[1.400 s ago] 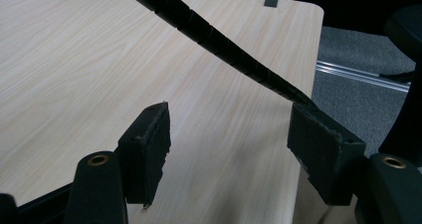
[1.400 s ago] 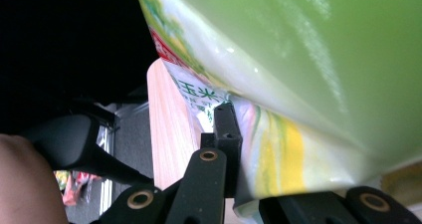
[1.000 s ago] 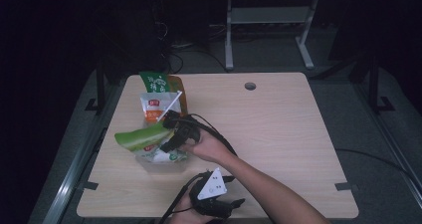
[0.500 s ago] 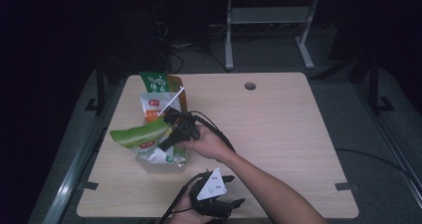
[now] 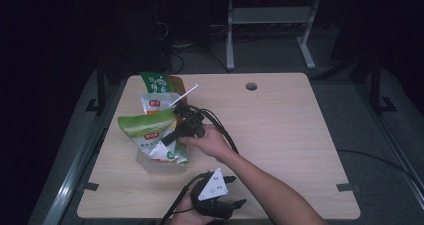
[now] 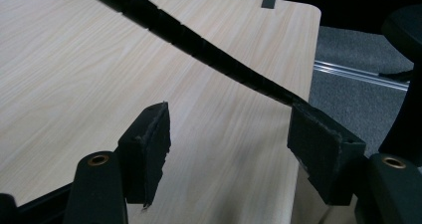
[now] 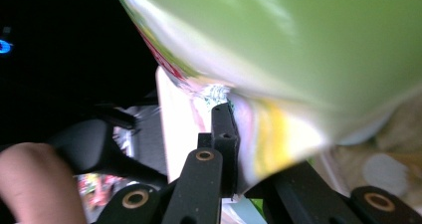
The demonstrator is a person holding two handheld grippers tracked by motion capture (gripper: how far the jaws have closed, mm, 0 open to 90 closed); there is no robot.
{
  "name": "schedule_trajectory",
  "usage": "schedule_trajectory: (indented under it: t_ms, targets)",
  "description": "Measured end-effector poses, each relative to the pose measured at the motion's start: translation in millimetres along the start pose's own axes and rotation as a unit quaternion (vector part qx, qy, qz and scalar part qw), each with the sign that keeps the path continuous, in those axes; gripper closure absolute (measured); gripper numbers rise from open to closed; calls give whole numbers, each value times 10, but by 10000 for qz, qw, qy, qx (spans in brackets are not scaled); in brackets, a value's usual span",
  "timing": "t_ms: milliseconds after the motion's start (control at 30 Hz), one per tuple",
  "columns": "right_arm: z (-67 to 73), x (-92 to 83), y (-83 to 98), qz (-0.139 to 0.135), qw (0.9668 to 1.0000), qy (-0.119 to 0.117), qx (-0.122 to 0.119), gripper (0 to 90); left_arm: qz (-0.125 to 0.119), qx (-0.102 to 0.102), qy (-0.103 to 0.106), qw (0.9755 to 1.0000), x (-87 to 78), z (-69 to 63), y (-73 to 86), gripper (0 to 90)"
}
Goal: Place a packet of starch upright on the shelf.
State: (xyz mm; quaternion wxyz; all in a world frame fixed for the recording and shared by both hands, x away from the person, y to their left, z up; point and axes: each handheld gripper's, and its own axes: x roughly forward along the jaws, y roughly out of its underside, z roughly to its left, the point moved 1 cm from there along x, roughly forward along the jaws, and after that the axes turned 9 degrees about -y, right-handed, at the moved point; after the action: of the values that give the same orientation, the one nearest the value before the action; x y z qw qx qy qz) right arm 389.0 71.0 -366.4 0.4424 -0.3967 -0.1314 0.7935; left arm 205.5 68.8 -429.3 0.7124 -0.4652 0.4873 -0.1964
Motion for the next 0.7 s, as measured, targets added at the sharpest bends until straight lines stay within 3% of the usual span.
schedule_trajectory:
  t_ms: [67,167,333,433,467,700]
  targets:
    - [52,-21,18,17,9989,392,-244,872,5,62,-2,10000,5,-4,-2,329]
    - [102,12,52,153,9971,595,-455,869,-1,61,10,10000,12,-15,-6,329]
    - [74,28,73,68,9965,729,-398,868,-12,65,0,10000,6,-15,-8,329]
    - [58,14,63,-10,9981,608,-140,872,-18,58,2,10000,3,-18,-8,329]
    - [36,5,60,-49,9990,452,-6,875,-19,57,6,10000,2,-16,-8,329]
    - [103,-4,-51,145,9998,-17,-111,880,-29,71,0,10000,-15,-9,-17,328]
